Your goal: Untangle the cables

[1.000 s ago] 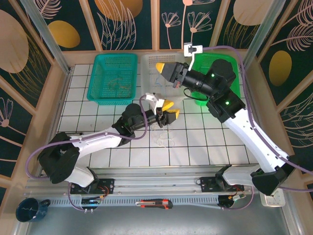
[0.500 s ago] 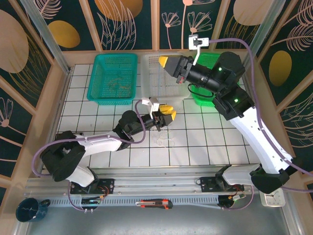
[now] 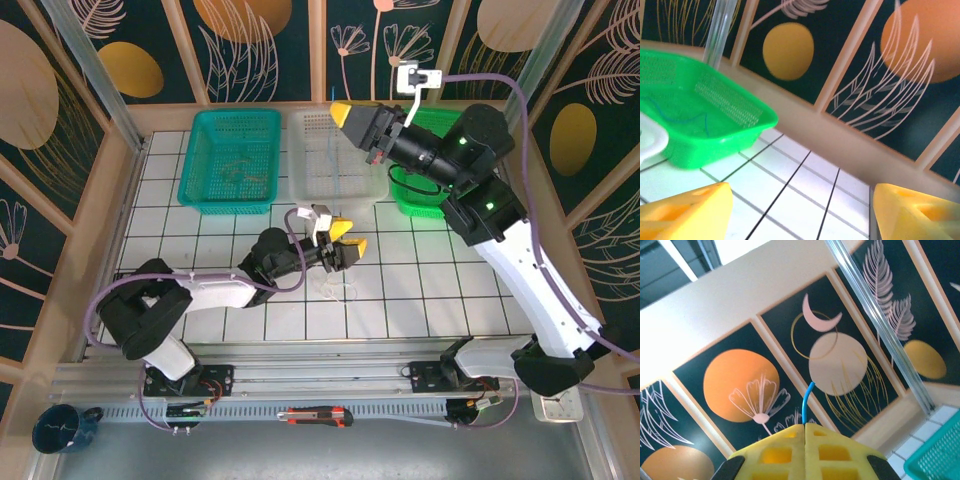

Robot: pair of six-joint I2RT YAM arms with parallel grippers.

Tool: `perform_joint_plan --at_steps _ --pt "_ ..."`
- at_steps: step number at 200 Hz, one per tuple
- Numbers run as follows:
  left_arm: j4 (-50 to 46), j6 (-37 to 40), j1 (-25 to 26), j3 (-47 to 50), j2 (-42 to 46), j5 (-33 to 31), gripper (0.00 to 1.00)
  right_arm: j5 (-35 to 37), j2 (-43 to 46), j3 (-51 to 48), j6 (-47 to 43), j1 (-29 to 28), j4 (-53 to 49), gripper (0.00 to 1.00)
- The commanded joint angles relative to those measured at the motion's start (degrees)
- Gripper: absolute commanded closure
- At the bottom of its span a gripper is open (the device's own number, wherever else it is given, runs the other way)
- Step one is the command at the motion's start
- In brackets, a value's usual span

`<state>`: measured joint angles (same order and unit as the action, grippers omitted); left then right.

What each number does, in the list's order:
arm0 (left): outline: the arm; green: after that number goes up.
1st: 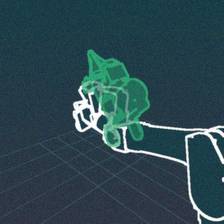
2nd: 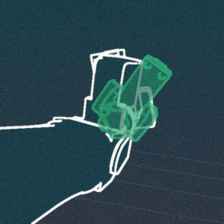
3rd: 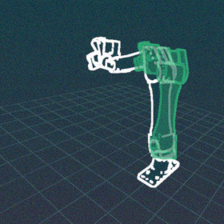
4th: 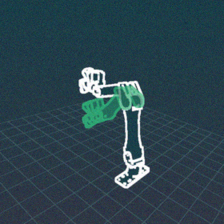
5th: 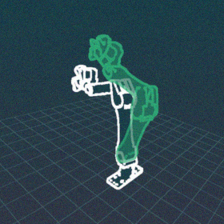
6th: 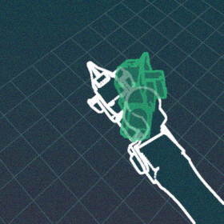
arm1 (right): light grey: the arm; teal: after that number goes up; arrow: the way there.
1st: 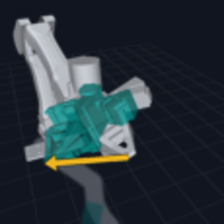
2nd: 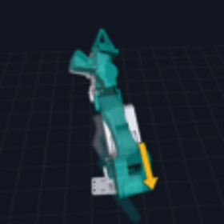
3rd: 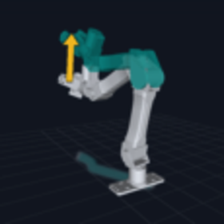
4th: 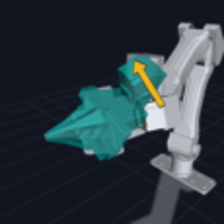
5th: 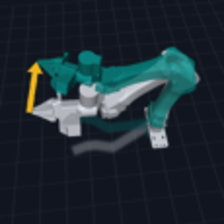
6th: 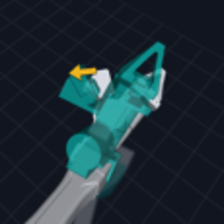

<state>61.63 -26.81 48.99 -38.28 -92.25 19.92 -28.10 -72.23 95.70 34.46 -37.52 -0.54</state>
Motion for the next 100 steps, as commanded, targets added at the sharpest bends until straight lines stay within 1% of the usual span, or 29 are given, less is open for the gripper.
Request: perform_joint_plan --at_steps 1,10,21,29,46,54,65,100 --pt "-0.27 -0.78 0.22 0.75 -0.76 0.29 0.18 0.98 2.76 2.69 -0.27 -0.22 5.85 1.00" --pt "-0.14 -0.96 0.23 0.85 -0.67 -0.34 0.13 1.24 3.16 2.33 -0.54 -0.27 5.77 1.00" --pt "-0.04 -0.88 0.20 1.06 -0.50 -0.75 0.12 1.74 3.72 2.01 -0.87 -0.21 5.47 1.00" --pt "0.00 -0.79 0.18 1.19 -0.36 -1.00 0.15 2.18 4.12 1.92 -1.26 -0.27 5.35 1.00" --pt "0.04 -0.64 0.21 1.28 -0.39 -0.88 0.30 3.33 4.67 2.23 -2.48 -0.18 4.45 1.00" --pt "0.12 -0.78 0.22 1.36 -0.52 -0.89 0.32 3.93 4.90 2.52 -3.08 -0.19 3.95 1.00" --pt "0.45 -1.00 0.23 1.67 -0.57 -0.93 0.31 4.59 5.13 2.94 -3.83 -0.11 3.29 1.00" --pt "1.38 -1.58 0.24 2.03 0.05 -0.82 0.23 5.08 5.68 2.79 -4.42 0.16 2.68 1.00"
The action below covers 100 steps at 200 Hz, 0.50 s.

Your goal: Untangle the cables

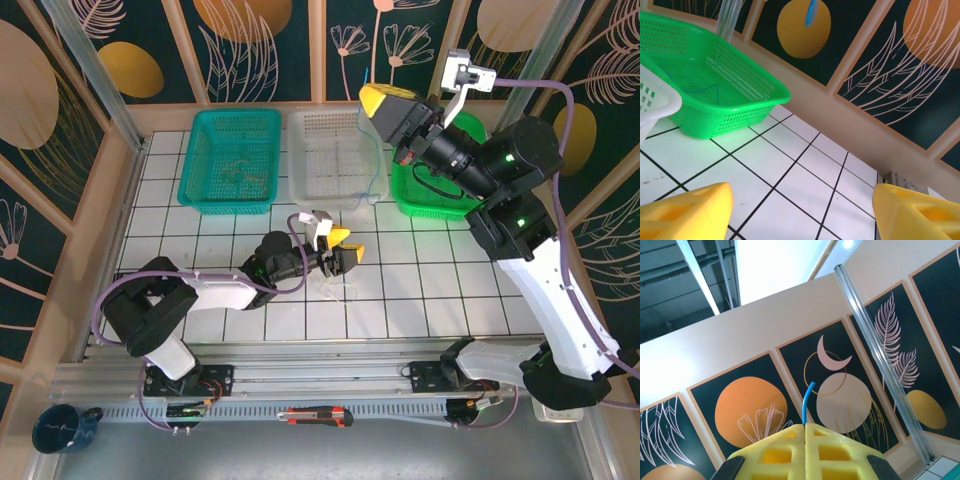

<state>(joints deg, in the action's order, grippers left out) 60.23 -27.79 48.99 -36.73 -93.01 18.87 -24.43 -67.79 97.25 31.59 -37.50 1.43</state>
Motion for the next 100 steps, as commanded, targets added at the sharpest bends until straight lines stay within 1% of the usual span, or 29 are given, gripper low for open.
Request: perform_joint_plan --at_steps 1,23,61,100 --pt "2.74 -0.60 0.23 0.45 0.86 0.30 0.23 1.40 1.29 1.21 -1.55 0.14 0.74 1.00" --pt "2.69 -0.84 0.18 -0.05 1.42 1.39 0.19 0.98 1.56 0.19 -0.96 0.18 1.27 1.00" --pt "2.70 -1.21 0.23 -0.79 2.93 2.81 0.19 0.77 1.60 -1.25 -0.43 0.16 1.87 1.00" --pt "2.22 -1.05 0.23 -0.47 3.96 2.92 0.19 1.27 1.27 -1.80 -0.88 0.23 1.64 1.00"
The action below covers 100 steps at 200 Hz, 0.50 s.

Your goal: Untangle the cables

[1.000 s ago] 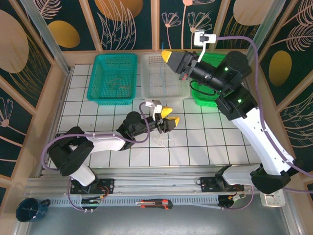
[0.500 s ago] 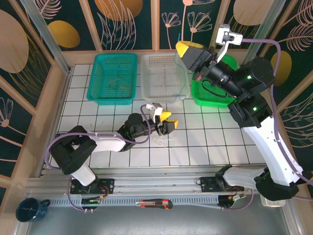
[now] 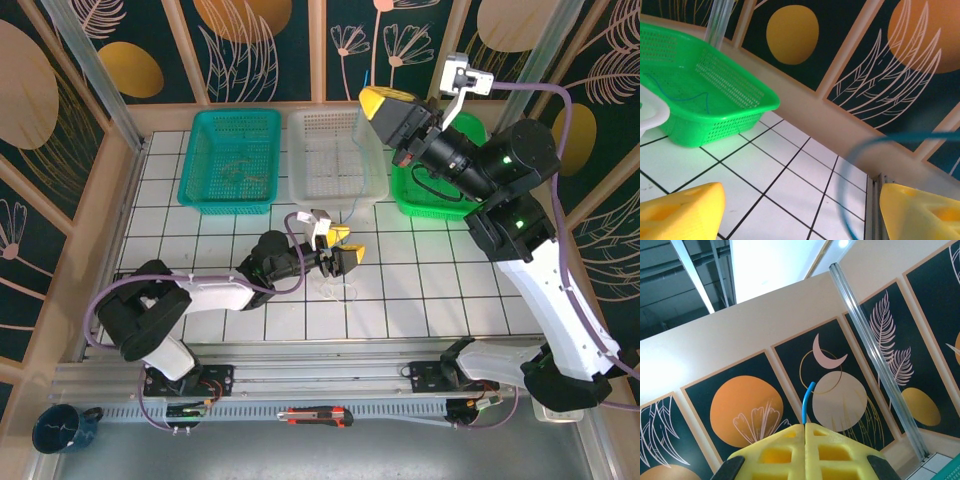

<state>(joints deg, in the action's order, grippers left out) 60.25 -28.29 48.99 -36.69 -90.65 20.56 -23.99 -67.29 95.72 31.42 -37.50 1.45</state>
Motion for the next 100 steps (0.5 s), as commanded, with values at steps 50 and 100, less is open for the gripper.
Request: perform_joint_plan --at_steps 50,100 --pt "2.94 -0.89 0.16 0.82 1.66 1.15 0.18 1.31 0.69 -0.26 -1.27 0.80 1.04 1.00" --pt "2.38 -1.24 0.21 -0.69 3.24 2.85 0.24 1.31 1.27 -3.78 -0.40 0.87 2.04 1.00"
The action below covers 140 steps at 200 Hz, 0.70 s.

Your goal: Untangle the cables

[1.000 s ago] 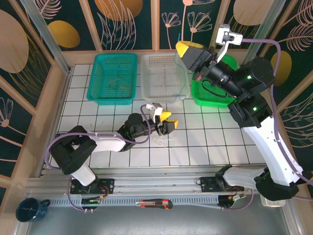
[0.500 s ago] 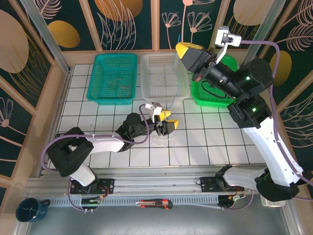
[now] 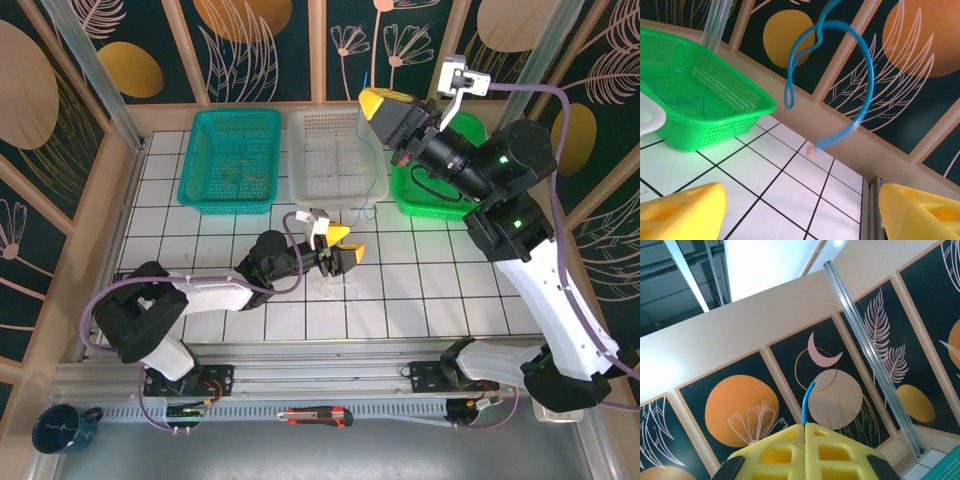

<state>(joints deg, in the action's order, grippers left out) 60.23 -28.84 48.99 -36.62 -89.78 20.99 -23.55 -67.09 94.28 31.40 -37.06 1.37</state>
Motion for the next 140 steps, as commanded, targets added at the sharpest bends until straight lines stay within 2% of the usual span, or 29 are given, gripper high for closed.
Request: perform_joint_plan --at_steps 1,40,50,70,106,124,140 --pt "2.37 -0.69 0.22 -0.79 2.39 2.44 0.24 0.88 1.12 -2.43 -0.33 0.42 2.18 1.00" --pt "2.01 -0.60 0.23 -0.49 3.45 2.90 0.45 0.84 1.67 -6.17 0.86 0.55 3.47 1.00" --pt "2.12 -0.68 0.20 -0.09 3.68 2.82 0.48 0.88 1.79 -6.60 0.98 0.52 3.56 1.00" --pt "2.15 -0.73 0.18 1.04 4.16 2.26 0.43 0.88 1.93 -6.66 0.95 0.55 3.48 1.00" --pt "1.20 -0.34 0.21 2.42 3.82 1.08 0.25 0.57 1.89 -6.13 0.95 0.67 3.38 1.00" --pt "0.93 -0.14 0.23 2.78 3.10 0.97 0.24 0.61 2.05 -5.88 0.84 0.75 3.25 1.00" --pt "0.88 0.05 0.18 2.74 2.35 0.87 0.27 0.61 2.14 -5.69 0.76 0.68 3.00 1.00"
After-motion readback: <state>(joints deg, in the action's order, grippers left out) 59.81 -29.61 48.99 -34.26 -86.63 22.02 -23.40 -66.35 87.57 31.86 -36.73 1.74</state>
